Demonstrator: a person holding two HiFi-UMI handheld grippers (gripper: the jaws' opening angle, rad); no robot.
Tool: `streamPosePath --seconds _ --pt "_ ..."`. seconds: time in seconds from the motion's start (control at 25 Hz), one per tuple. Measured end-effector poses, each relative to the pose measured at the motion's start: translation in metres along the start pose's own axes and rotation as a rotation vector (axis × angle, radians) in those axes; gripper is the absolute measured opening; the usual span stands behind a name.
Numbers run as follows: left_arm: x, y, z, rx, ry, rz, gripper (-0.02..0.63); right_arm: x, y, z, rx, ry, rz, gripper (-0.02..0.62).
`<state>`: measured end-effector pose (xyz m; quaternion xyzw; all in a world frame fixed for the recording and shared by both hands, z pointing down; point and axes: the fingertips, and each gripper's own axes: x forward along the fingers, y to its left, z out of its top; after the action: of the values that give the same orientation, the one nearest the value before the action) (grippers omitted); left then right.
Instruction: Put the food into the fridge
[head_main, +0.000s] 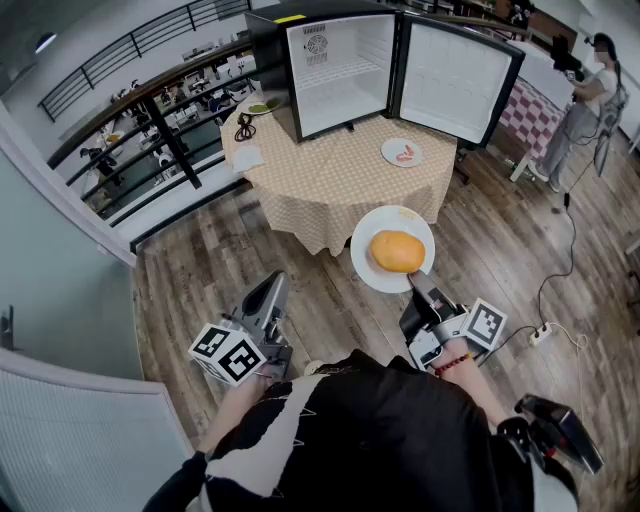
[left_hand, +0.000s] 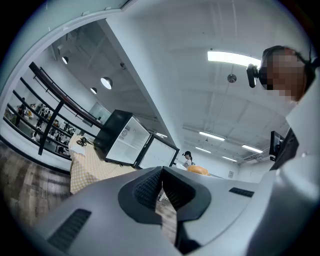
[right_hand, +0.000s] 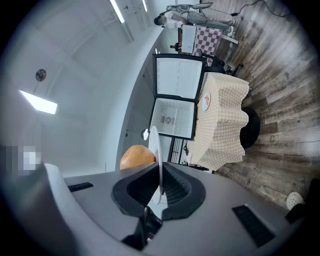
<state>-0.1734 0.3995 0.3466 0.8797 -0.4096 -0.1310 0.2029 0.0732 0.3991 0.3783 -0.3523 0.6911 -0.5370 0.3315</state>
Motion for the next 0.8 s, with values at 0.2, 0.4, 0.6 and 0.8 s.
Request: streamPosePath --seconds 0.2,0.4,0.6,0.8 --pt "0.002 -0.004 -0.004 0.005 0.009 -0.006 0.012 -0.001 -0.001 0.0 0.007 0.008 0.005 0.023" --pt "0.003 -0.004 -0.008 -0.003 0.014 -0.001 0.012 0.002 -0.002 -0.001 0.009 0.02 0.008 0.023" --pt "0.01 -0.001 -0.009 0.007 0.023 -0.018 0.012 0.01 0.002 -0.004 0.001 0.039 0.055 0.023" --pt "0.032 0.035 0.008 0.002 0.049 -0.06 0.012 0.064 0.003 -0.017 0.03 0.053 0.072 0.023"
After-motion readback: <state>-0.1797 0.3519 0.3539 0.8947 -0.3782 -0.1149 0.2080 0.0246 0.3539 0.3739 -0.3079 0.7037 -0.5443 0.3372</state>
